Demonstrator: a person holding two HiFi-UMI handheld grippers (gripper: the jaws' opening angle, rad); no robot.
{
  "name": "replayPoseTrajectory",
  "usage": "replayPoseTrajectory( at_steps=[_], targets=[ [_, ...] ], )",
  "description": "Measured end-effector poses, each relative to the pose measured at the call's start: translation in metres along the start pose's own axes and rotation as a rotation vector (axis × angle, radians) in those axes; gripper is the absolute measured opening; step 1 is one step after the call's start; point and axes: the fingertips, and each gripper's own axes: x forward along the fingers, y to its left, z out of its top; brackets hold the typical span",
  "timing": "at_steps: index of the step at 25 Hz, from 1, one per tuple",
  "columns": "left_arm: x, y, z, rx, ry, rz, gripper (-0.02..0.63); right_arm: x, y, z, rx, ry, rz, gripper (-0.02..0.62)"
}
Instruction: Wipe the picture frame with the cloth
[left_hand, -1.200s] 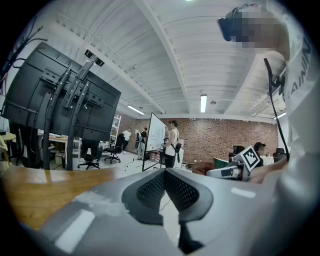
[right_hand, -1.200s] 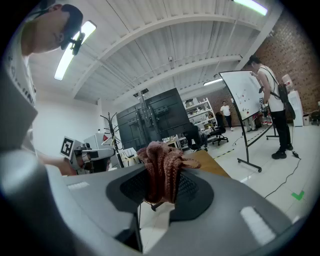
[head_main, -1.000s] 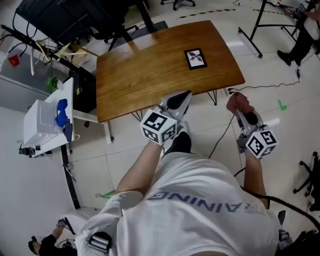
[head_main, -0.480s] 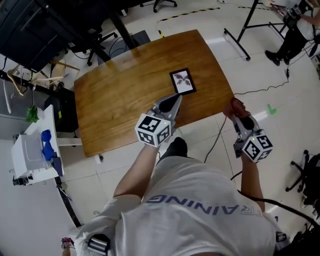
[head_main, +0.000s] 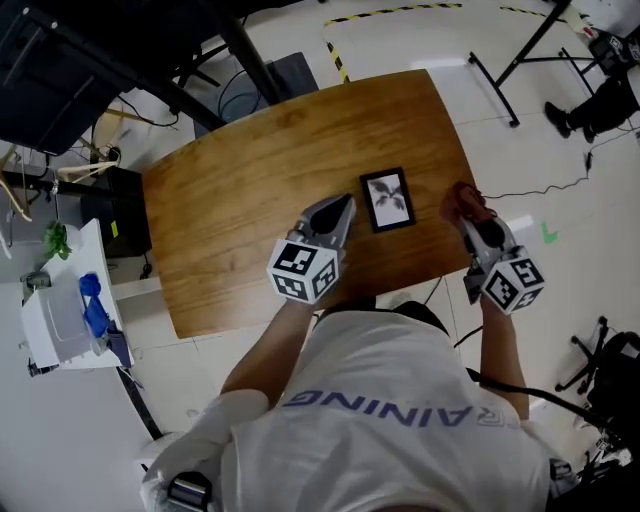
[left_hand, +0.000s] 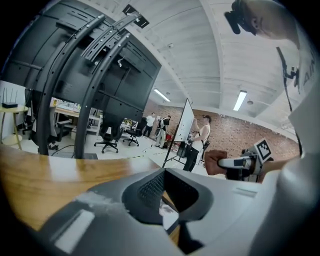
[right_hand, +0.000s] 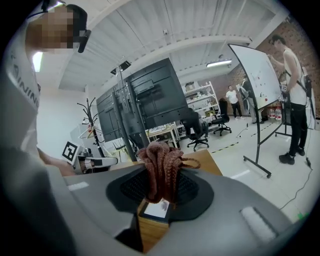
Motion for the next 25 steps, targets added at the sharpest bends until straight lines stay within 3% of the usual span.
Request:
replayPoseTrajectory(
  at_steps=[5, 12, 16, 19, 25],
  targets=[
    [0.010, 0.006, -0.015, -0.064, 0.024, 0.047, 0.005, 0.039, -0.005, 0.003, 0.000, 0.072, 0.094, 0.112],
    [0.021, 0.008, -0.033, -0.124, 0.011, 0.181, 0.005, 0.089, -0.001, -0.009, -0.005, 0.196, 0.295, 0.112],
    [0.035, 0.003, -0.055, -0.150, 0.041, 0.227, 0.005, 0.105, -0.003, -0.018, 0.011, 0.242, 0.359, 0.112],
    [0.047, -0.005, -0.079, -0.178, 0.093, 0.224, 0.005, 0.114, -0.005, -0.023, 0.015, 0.273, 0.387, 0.112],
    [0.066, -0.016, -0.146, -0.242, 0.291, 0.193, 0.005, 0.141, 0.002, -0.046, 0.050, 0.352, 0.409, 0.112]
  ],
)
